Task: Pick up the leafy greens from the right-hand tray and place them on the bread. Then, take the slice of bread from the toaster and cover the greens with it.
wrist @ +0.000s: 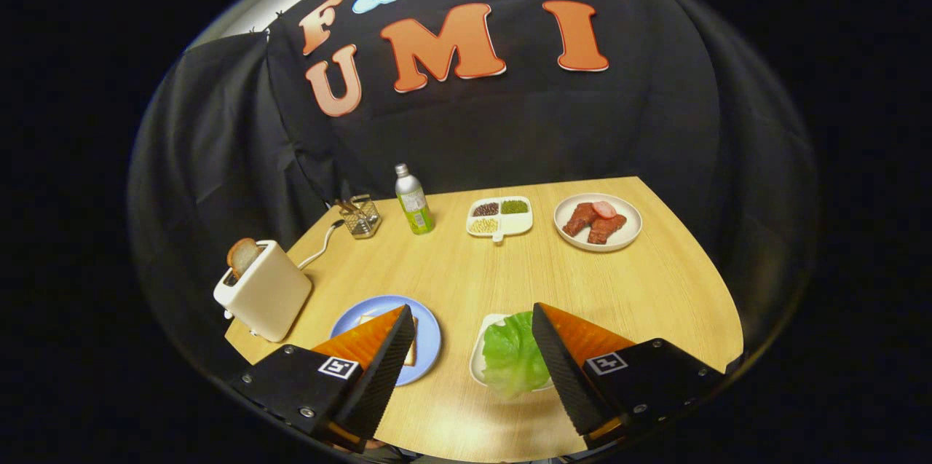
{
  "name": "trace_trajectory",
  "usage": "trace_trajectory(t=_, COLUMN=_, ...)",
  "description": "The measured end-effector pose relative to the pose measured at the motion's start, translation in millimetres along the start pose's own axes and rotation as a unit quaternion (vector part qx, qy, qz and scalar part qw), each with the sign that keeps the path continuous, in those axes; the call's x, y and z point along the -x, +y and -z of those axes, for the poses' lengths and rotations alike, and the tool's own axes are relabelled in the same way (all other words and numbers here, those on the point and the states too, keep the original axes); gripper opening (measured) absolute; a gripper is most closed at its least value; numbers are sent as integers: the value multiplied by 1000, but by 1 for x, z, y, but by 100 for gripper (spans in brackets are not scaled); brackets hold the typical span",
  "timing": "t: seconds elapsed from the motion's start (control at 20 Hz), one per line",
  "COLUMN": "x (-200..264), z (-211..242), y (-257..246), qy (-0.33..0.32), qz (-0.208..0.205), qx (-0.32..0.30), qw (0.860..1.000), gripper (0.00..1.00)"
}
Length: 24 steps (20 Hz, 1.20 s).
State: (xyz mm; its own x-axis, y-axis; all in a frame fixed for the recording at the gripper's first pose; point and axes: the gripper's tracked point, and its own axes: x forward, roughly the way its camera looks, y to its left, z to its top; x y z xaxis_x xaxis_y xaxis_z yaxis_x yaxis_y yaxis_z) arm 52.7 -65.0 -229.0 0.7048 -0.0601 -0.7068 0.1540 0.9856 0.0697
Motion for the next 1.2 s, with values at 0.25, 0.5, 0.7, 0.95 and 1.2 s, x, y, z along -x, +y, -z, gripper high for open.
trace_trajectory(t=0.25, x=-28, z=31, y=-18, qy=83, qz=26, qx=-13, qw=996, gripper=97)
trace_trajectory(t=0.5, x=-50, z=70, y=-17, qy=159, qz=17, qx=-27, qw=987, gripper=95)
trace_trajectory(t=0.7, x=-67, z=89, y=-22, qy=193, qz=36, qx=-14, qw=980, gripper=95)
trace_trajectory(t=0.95, x=-88, z=111, y=-32, qy=229, qz=61, qx=-13, qw=971, gripper=94)
trace_trajectory(t=1.2, x=-99, z=126, y=-43, qy=249, qz=81, qx=-16, qw=965, gripper=89)
